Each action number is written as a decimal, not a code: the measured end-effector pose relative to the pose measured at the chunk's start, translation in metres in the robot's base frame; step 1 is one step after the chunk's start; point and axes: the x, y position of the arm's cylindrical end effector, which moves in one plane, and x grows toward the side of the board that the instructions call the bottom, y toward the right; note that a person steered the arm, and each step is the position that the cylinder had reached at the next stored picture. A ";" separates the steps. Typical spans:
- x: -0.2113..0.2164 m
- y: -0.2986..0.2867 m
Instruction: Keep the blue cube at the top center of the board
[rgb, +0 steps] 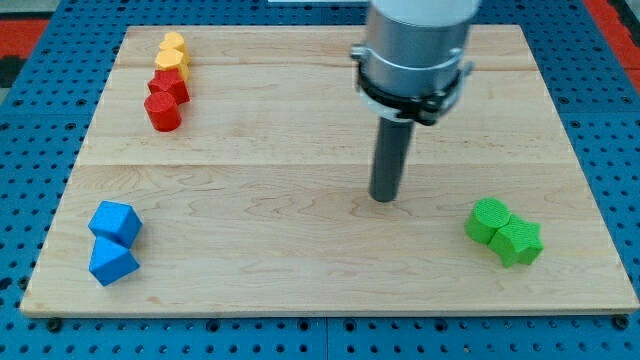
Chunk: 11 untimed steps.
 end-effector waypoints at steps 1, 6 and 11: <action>-0.006 -0.049; -0.012 -0.314; 0.130 -0.284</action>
